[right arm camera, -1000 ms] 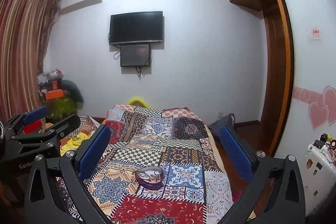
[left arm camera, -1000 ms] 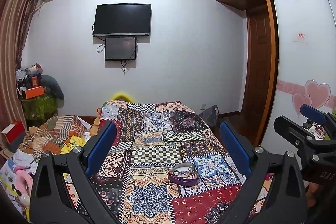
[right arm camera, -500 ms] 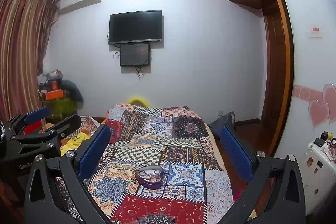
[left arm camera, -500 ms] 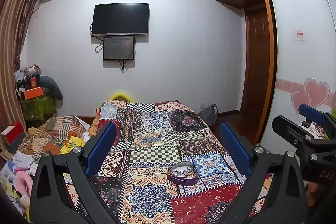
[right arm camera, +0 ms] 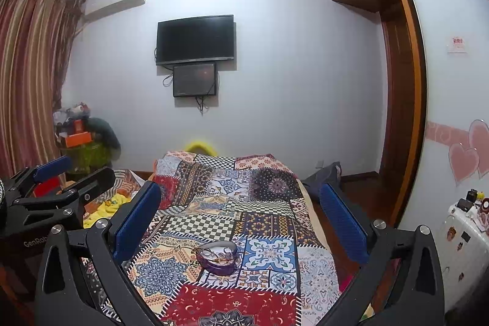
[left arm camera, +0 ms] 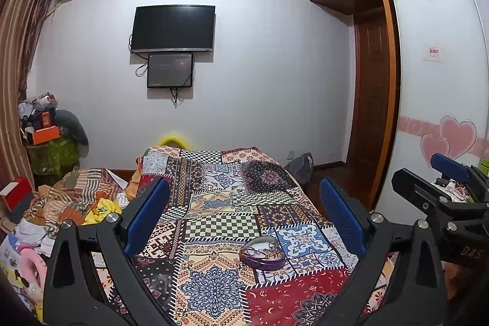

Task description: Organize jewelry

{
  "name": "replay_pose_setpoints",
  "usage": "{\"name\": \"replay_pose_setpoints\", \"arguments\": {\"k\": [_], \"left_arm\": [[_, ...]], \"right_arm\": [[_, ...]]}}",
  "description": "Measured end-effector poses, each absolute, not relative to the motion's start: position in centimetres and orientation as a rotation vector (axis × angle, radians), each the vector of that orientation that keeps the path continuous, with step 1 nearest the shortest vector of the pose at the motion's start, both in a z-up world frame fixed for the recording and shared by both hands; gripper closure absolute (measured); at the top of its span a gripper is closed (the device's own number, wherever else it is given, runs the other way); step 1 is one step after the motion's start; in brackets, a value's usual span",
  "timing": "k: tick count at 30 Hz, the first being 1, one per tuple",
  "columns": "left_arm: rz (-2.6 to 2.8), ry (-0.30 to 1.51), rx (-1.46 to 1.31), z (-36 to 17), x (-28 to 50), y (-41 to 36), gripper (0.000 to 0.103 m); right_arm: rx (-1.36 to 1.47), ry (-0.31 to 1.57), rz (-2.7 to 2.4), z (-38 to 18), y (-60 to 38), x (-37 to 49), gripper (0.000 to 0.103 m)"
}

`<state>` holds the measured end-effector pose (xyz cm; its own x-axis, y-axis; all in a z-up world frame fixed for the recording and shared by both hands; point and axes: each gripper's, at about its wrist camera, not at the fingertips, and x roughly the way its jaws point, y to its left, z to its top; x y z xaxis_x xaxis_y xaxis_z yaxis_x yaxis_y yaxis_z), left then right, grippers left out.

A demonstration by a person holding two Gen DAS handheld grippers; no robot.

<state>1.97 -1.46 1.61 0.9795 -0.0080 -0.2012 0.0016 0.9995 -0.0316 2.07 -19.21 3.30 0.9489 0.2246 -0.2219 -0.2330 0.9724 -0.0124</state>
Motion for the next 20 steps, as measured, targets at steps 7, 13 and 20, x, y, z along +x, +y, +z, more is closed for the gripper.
{"name": "replay_pose_setpoints", "arguments": {"k": [7, 13, 20], "left_arm": [[-0.012, 0.205, -0.034, 1.57, 1.95, -1.44, 0.004], [-0.015, 0.21, -0.035, 1.53, 2.08, -1.3, 0.004], [-0.014, 0.22, -0.035, 1.25, 2.58, -1.35, 0.004]], "right_arm": [[-0.042, 0.22, 0.23, 3.33, -19.18, 1.95, 0.0], [-0.039, 0.228, 0.228, 3.29, -19.21, 1.98, 0.0], [-0.032, 0.242, 0.226, 3.18, -19.23, 2.43, 0.0]]}}
